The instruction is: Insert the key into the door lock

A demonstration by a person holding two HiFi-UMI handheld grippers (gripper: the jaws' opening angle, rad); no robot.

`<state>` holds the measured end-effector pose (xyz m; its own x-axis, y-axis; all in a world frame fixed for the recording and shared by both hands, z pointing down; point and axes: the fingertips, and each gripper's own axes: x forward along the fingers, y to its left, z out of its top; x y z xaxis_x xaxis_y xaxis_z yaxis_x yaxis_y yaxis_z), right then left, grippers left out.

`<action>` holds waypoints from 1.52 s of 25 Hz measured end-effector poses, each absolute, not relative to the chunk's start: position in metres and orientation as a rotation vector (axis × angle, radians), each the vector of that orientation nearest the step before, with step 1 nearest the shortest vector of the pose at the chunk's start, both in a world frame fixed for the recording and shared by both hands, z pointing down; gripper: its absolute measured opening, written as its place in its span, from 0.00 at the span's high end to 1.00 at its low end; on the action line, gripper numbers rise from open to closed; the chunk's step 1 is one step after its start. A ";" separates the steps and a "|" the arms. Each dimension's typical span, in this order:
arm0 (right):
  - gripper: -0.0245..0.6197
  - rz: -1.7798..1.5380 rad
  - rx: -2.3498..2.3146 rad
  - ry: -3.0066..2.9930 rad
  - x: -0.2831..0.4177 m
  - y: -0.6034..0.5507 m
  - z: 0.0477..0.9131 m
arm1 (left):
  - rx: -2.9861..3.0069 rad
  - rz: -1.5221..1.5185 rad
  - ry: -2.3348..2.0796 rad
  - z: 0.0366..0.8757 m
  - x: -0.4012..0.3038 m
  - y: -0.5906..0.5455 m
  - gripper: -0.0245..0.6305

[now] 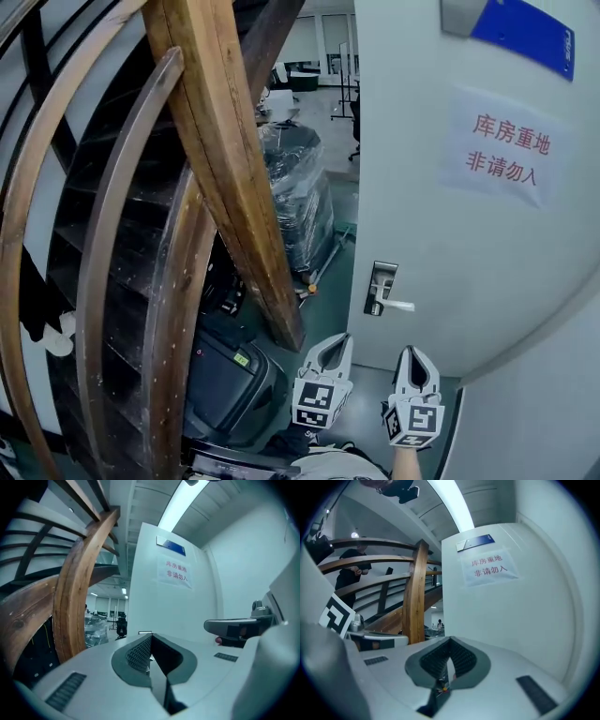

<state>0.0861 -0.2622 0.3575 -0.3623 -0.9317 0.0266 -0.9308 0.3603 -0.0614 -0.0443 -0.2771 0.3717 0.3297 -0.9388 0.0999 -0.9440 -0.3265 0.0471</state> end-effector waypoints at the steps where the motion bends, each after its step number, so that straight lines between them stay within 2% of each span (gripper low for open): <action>1: 0.95 -0.081 -1.754 2.580 0.085 -0.265 0.350 | 2.480 0.071 -1.774 0.368 -0.045 -0.278 0.96; 38: 0.95 -0.044 -1.721 2.598 0.063 -0.289 0.337 | 2.524 0.047 -1.754 0.359 -0.038 -0.306 0.96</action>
<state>0.0634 -0.2890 0.3367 -0.3900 -0.9208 -0.0049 -0.9201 0.3899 -0.0370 -0.0375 -0.3063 0.3592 0.3492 -0.9349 0.0638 -0.9369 -0.3474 0.0378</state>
